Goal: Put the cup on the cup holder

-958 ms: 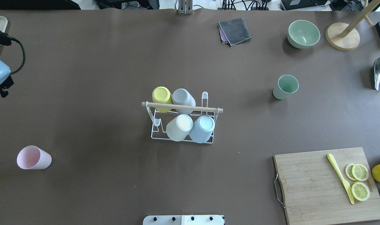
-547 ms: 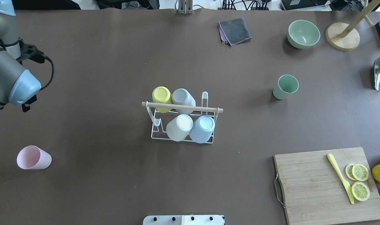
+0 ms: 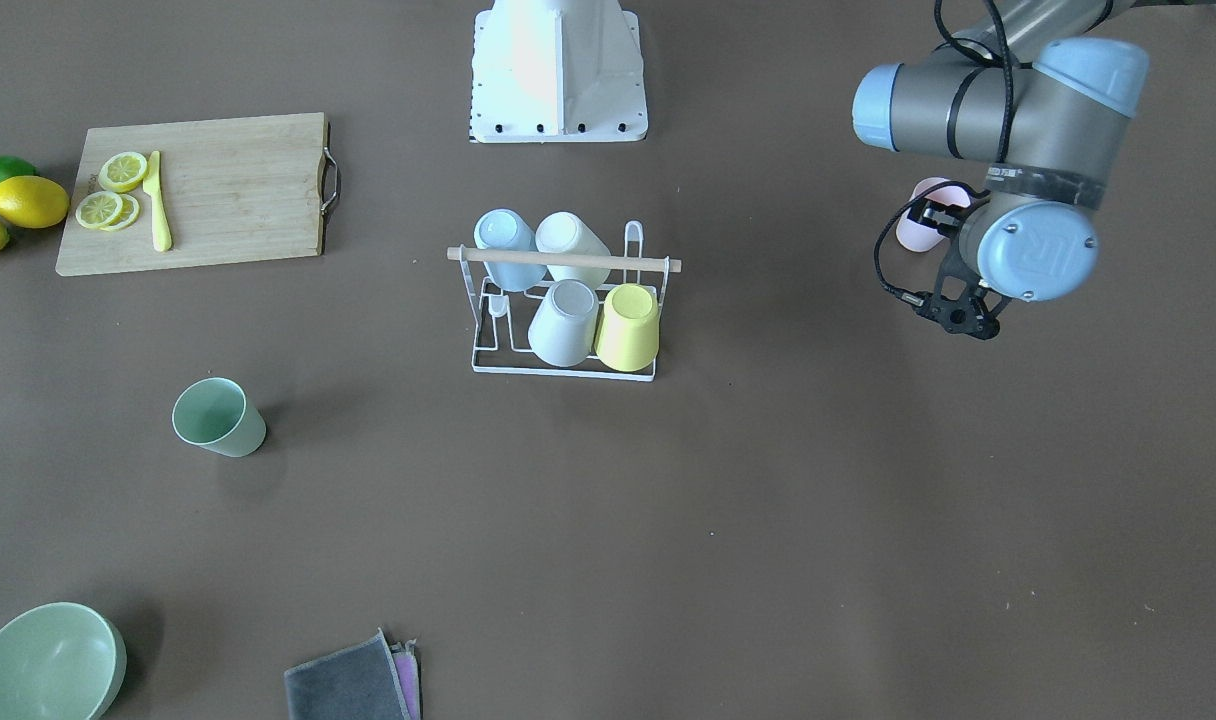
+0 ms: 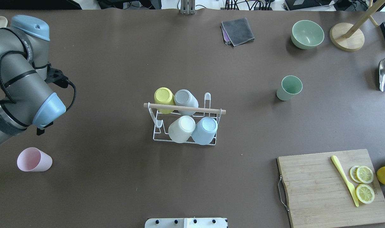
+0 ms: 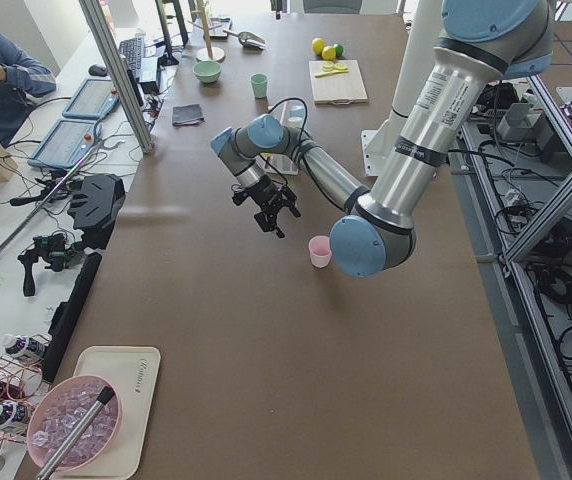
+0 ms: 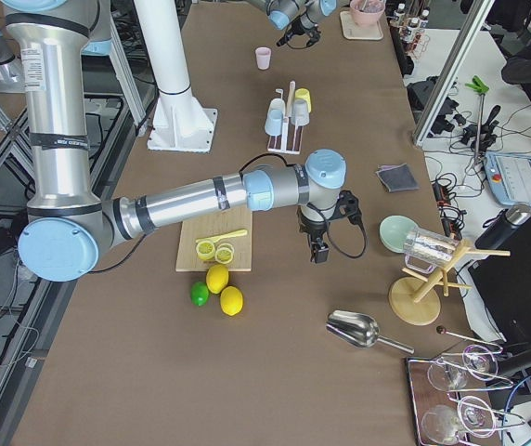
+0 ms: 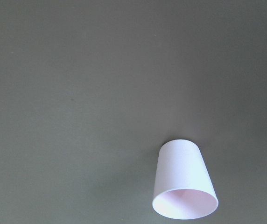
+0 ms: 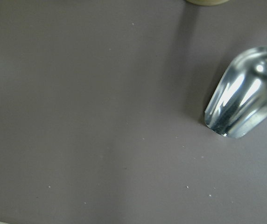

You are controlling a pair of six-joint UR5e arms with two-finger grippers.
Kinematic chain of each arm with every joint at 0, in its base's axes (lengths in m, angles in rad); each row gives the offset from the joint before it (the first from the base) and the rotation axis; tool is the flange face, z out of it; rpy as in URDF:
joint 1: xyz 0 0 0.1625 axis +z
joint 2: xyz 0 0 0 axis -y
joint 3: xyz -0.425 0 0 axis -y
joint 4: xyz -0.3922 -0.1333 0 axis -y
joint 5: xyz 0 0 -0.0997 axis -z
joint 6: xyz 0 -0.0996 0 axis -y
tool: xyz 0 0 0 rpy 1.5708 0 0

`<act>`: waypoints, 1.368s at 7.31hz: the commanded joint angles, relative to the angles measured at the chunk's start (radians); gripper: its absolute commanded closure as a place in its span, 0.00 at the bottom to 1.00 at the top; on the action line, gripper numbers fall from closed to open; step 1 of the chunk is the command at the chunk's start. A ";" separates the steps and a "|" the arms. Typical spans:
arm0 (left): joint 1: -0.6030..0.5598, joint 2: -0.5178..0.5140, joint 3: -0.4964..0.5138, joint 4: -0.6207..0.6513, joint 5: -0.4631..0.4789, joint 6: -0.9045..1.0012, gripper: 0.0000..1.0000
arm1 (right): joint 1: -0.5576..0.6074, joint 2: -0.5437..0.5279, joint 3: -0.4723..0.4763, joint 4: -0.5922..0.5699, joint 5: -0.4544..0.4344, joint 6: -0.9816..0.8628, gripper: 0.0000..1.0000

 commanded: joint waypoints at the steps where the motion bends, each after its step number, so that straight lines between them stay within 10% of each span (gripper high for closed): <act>1: 0.108 -0.010 0.008 0.027 0.033 0.003 0.02 | -0.124 0.106 0.000 0.000 -0.003 0.169 0.00; 5: 0.202 -0.018 0.025 0.045 0.209 -0.001 0.02 | -0.234 0.397 -0.190 -0.055 -0.043 0.359 0.00; 8: 0.227 -0.027 0.056 0.048 0.251 -0.003 0.02 | -0.240 0.699 -0.622 -0.053 -0.043 0.341 0.00; 10: 0.228 -0.047 0.076 0.070 0.270 -0.003 0.02 | -0.276 0.720 -0.733 -0.032 -0.046 0.287 0.00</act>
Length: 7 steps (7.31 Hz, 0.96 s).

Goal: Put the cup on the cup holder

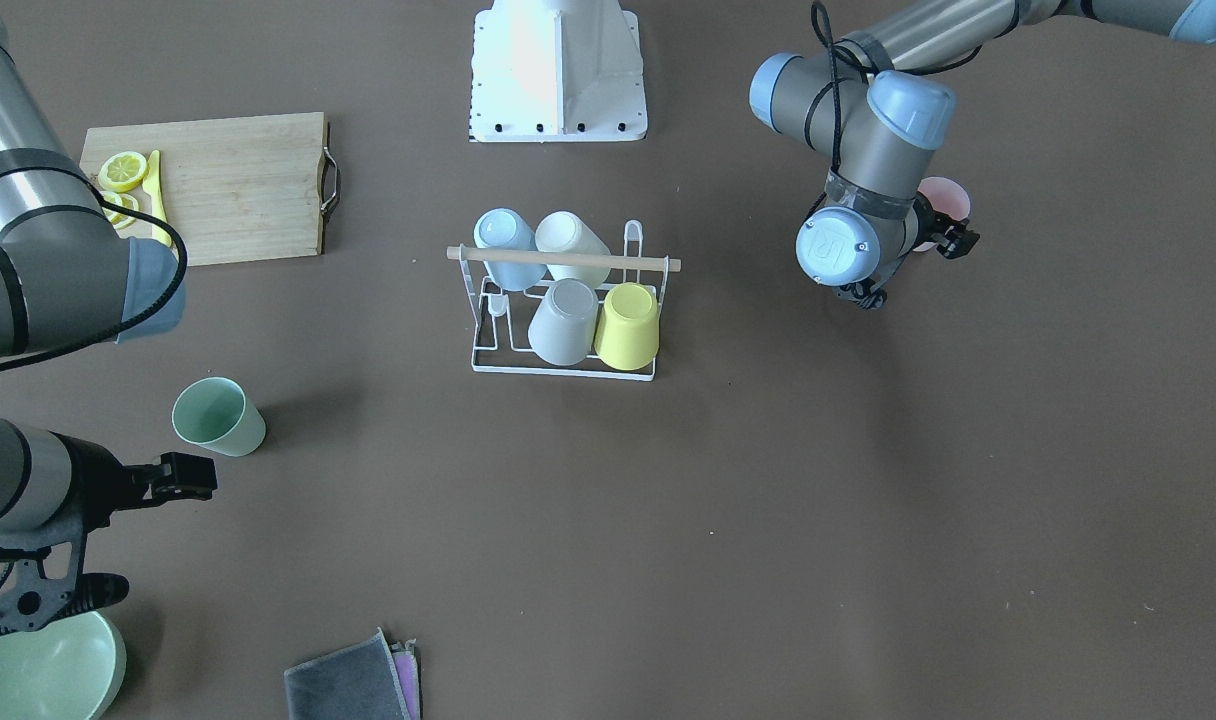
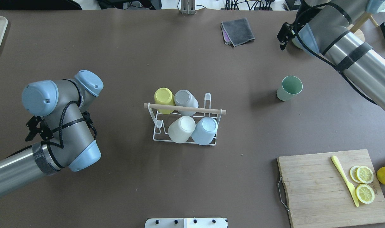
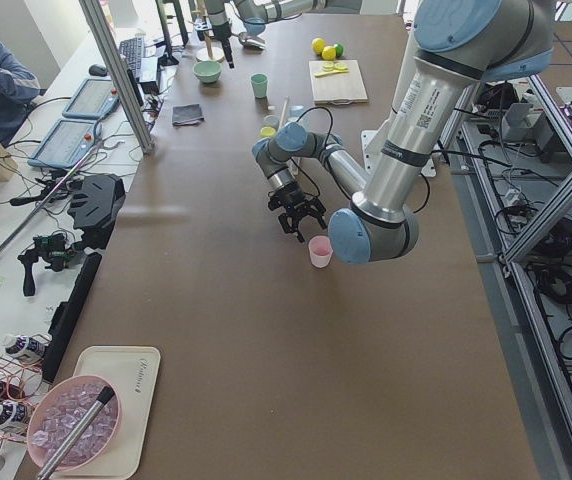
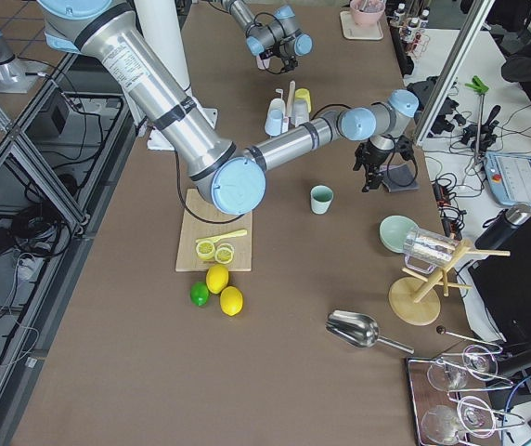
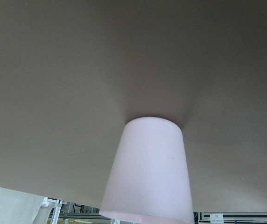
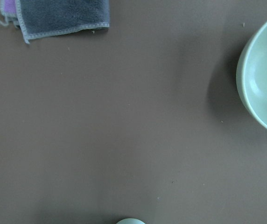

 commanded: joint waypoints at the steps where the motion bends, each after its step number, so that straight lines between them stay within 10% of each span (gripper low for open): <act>1: 0.009 -0.015 0.023 0.009 0.016 0.003 0.02 | -0.042 0.029 -0.095 0.008 -0.005 -0.028 0.00; 7: 0.023 -0.010 0.092 -0.062 -0.013 0.023 0.02 | -0.076 0.233 -0.504 -0.105 0.068 -0.207 0.00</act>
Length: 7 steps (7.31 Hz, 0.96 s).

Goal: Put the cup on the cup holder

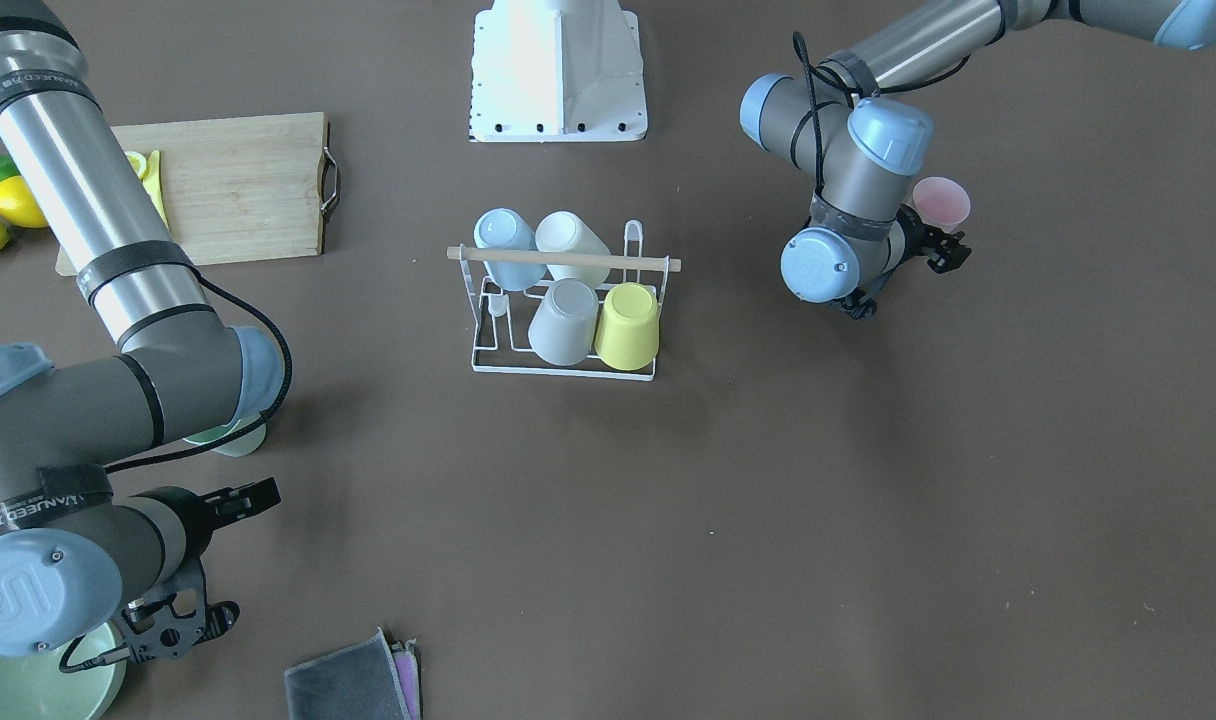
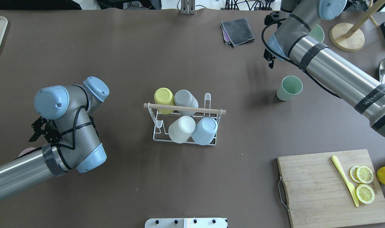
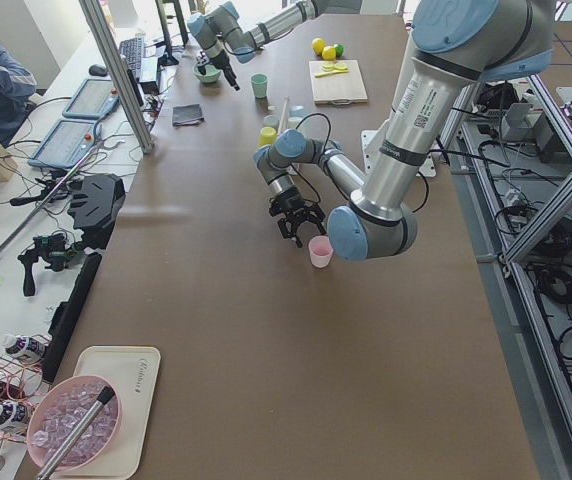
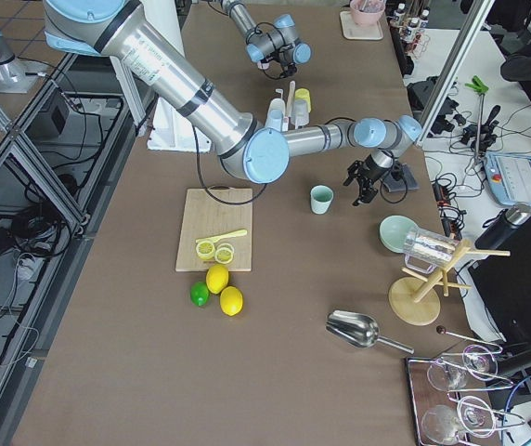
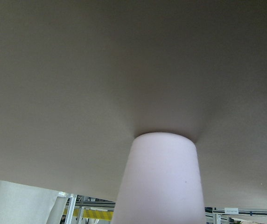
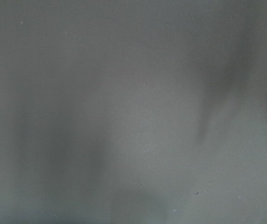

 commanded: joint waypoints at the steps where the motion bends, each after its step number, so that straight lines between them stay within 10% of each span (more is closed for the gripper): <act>1: 0.004 0.002 0.026 -0.023 -0.039 0.009 0.02 | -0.007 0.064 -0.146 -0.013 0.053 -0.032 0.00; 7: 0.042 0.007 0.067 -0.017 0.022 0.121 0.03 | -0.053 0.110 -0.199 -0.200 -0.024 -0.255 0.00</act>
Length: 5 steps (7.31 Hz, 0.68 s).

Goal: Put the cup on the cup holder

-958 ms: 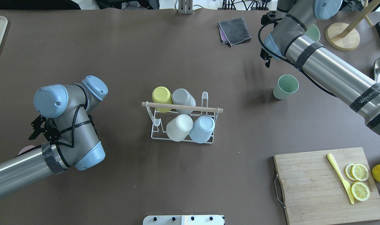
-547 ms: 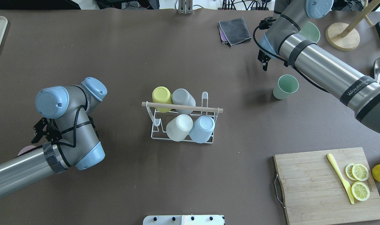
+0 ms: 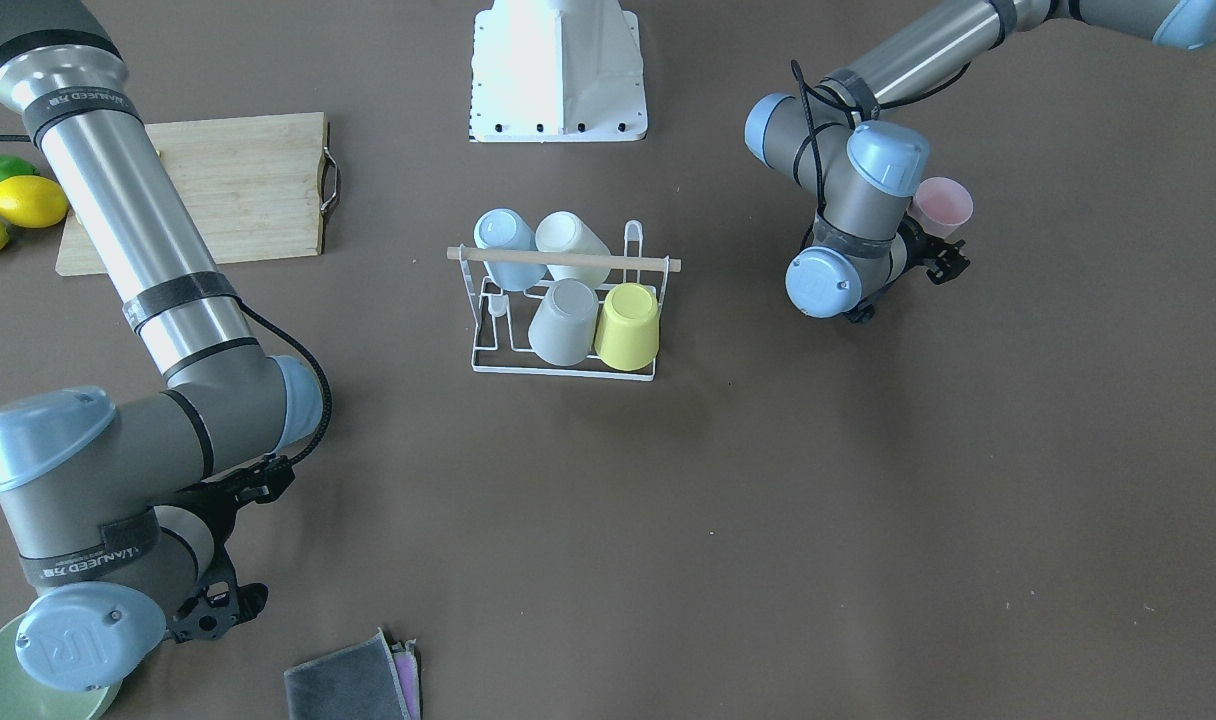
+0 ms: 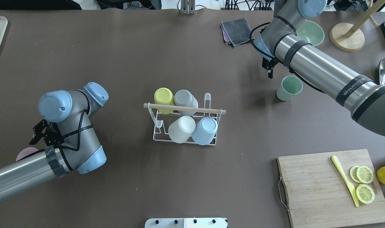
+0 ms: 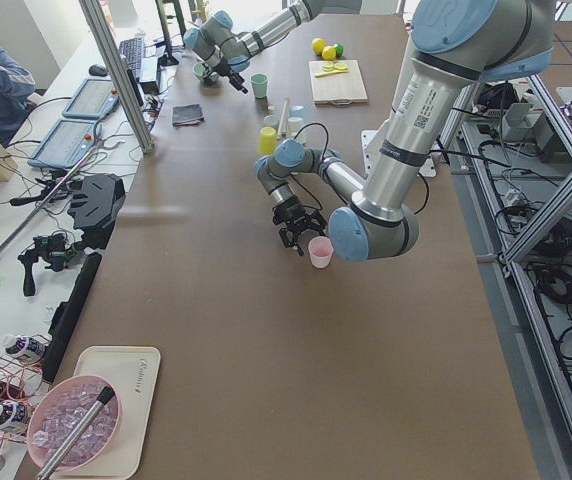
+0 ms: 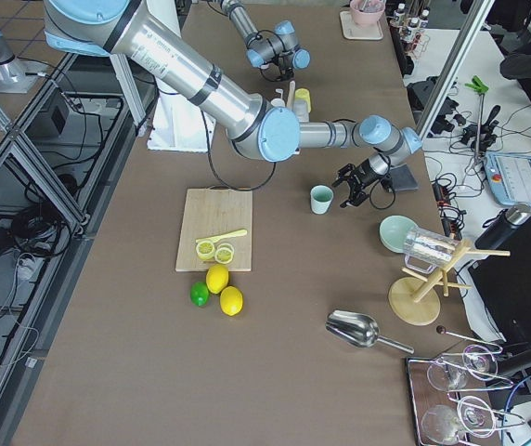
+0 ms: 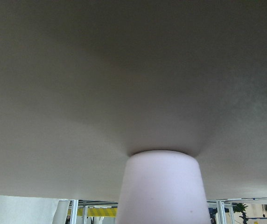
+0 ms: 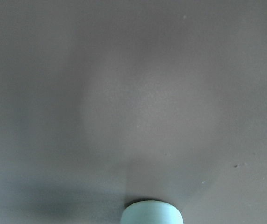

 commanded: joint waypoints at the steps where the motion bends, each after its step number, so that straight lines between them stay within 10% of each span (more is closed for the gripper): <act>1: 0.037 0.000 0.003 0.007 0.006 0.008 0.03 | -0.017 0.004 -0.007 -0.009 -0.050 -0.057 0.00; 5: 0.056 0.002 0.006 0.052 0.064 0.067 0.04 | -0.039 0.030 -0.079 -0.011 -0.093 -0.166 0.00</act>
